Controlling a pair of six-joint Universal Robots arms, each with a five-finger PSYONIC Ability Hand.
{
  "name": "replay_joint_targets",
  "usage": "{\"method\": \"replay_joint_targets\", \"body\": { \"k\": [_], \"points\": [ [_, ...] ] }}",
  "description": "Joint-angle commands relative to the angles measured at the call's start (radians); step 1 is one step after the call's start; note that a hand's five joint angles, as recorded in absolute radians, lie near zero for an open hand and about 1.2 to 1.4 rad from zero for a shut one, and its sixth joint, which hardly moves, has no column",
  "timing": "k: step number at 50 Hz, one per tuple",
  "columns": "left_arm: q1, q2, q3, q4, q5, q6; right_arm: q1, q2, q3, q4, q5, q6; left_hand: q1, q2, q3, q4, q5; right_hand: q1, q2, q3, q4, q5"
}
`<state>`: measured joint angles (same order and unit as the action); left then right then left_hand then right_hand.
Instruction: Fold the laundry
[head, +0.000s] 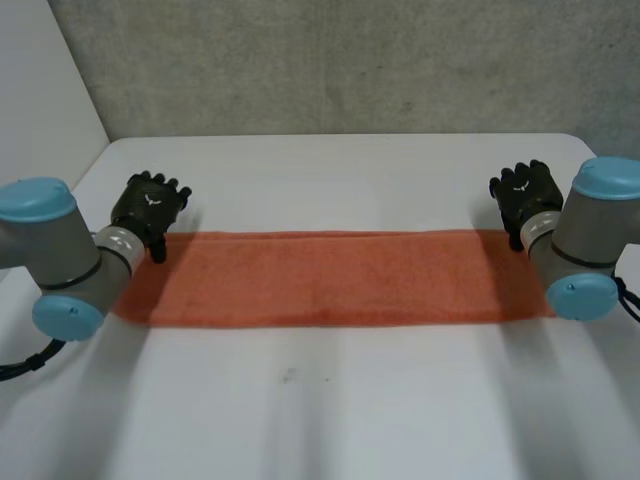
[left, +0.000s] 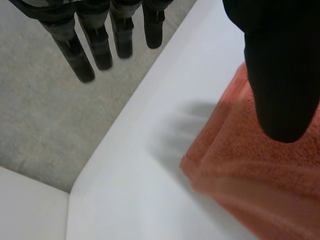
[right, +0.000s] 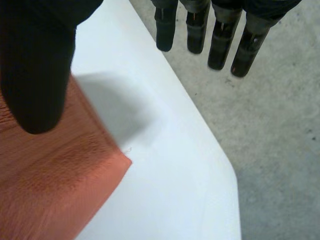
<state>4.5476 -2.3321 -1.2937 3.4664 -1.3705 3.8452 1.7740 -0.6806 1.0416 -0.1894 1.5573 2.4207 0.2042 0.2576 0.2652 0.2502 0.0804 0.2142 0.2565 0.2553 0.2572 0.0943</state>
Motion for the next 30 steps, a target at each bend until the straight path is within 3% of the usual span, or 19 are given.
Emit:
{"method": "replay_joint_targets", "body": {
  "k": [1,8,15,18,23,30],
  "points": [
    [-0.012,0.056,-0.079,0.069,0.001,-0.004,-0.004,-0.077,0.067,0.001,0.018,0.152,-0.030,-0.083,-0.091,-0.076,-0.080,-0.040,-0.082,-0.081,-0.083,-0.094],
    [-0.007,0.198,-0.206,0.066,0.001,-0.006,-0.013,-0.252,0.225,0.018,0.000,0.261,-0.030,-0.083,-0.091,-0.076,-0.080,-0.040,-0.082,-0.081,-0.083,-0.094],
    [-0.009,0.335,-0.351,0.071,0.004,-0.053,-0.128,-0.437,0.452,0.120,-0.118,0.270,-0.030,-0.083,-0.091,-0.076,-0.080,-0.040,-0.082,-0.081,-0.083,-0.094],
    [-0.009,0.375,-0.404,0.074,0.004,-0.122,-0.156,-0.451,0.495,0.162,-0.152,0.268,-0.030,-0.083,-0.091,-0.076,-0.080,-0.021,-0.063,-0.062,-0.064,-0.076],
    [-0.012,0.419,-0.464,0.076,0.005,-0.271,-0.206,-0.452,0.561,0.196,-0.220,0.262,-0.030,-0.083,-0.091,-0.076,-0.080,0.202,0.160,0.161,0.159,0.147],
    [-0.012,0.419,-0.489,0.077,0.001,-0.335,-0.245,-0.421,0.572,0.130,-0.279,0.258,-0.030,-0.083,-0.091,-0.076,-0.080,0.437,0.395,0.396,0.394,0.382]
  ]
}}
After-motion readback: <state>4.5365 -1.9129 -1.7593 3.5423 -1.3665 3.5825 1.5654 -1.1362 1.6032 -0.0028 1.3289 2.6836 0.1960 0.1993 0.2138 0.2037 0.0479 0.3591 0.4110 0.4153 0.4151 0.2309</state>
